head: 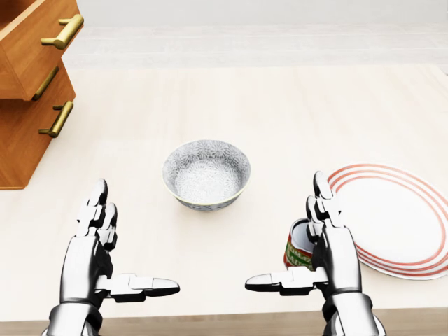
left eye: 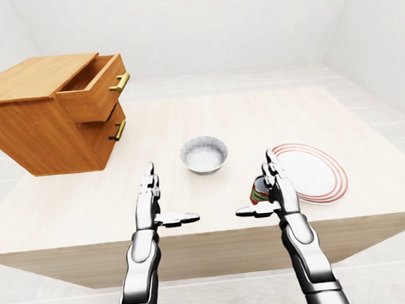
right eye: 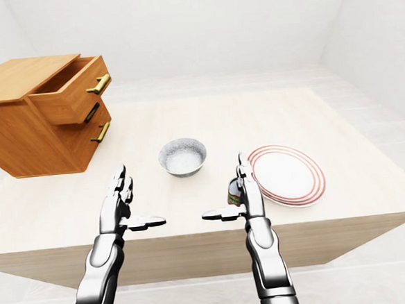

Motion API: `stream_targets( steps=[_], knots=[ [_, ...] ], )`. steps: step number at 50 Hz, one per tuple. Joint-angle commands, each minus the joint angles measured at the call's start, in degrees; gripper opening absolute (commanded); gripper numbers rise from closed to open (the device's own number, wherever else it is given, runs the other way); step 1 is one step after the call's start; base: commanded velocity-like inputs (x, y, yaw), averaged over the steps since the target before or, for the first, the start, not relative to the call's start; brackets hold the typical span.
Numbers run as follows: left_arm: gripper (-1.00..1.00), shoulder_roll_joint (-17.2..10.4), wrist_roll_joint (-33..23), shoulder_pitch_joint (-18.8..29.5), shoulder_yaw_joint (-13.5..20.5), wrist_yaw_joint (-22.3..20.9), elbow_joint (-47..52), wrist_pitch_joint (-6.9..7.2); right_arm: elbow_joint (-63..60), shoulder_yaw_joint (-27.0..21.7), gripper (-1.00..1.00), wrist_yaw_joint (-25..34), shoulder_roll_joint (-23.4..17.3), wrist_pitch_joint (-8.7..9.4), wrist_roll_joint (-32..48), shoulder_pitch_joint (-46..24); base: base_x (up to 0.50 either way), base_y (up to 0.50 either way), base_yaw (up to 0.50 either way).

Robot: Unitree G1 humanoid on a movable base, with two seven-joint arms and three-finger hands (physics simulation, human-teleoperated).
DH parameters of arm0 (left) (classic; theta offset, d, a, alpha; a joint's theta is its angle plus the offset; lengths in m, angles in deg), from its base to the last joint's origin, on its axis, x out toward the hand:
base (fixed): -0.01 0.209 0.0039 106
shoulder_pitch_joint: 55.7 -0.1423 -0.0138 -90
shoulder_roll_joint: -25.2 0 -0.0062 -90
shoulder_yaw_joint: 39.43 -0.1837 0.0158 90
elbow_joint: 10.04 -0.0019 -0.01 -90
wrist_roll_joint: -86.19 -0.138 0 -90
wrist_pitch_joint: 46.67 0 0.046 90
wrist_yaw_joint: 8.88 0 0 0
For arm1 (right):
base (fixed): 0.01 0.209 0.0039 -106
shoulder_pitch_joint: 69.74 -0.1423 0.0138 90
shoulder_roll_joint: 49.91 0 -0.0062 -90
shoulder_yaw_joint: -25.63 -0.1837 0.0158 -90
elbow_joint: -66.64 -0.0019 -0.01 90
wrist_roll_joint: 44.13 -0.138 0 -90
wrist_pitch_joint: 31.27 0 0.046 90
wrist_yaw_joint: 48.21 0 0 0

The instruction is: Put the bowl on the plate.

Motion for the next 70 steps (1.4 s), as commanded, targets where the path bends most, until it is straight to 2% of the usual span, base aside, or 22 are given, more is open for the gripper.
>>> stream_targets(
  steps=[1,4,18,34,40,54,70],
  knots=[
    [1.00,-1.1,0.5,0.3,1.7,-1.2,-1.1,-0.73,-1.1,-1.1,1.00,1.3,-1.0,0.20,-0.6,0.0,0.00,0.00,0.00],
    [1.00,-1.1,0.8,0.2,1.9,-1.4,-0.2,0.03,-1.9,-1.6,1.00,1.3,-0.7,0.51,-1.4,-0.1,0.00,0.00,0.00],
    [1.00,-1.6,0.0,1.7,2.5,-1.6,-1.6,-0.32,-3.4,-1.9,1.00,0.9,-0.8,2.29,-0.9,0.1,0.00,-0.03,0.00],
    [1.00,-1.5,-0.8,2.0,2.6,-1.5,-2.1,-0.33,-3.4,-2.3,1.00,0.5,-0.6,2.44,-1.6,0.2,0.00,-0.19,0.00],
    [1.00,-1.7,-0.7,2.0,2.9,-1.5,-1.4,0.23,-3.6,-2.3,1.00,0.5,-0.7,2.57,-1.6,0.4,0.00,-0.24,0.00],
    [1.00,-1.8,-1.7,1.9,2.8,-1.4,-2.3,-0.65,-3.5,-2.4,1.00,0.3,-0.7,3.00,-1.7,0.3,0.00,-0.24,0.00],
    [1.00,-2.0,-2.0,1.6,3.0,-1.9,-2.7,-0.90,-3.2,-2.4,1.00,0.1,-0.7,3.25,-1.9,0.2,0.00,-0.22,0.00]
  ],
)
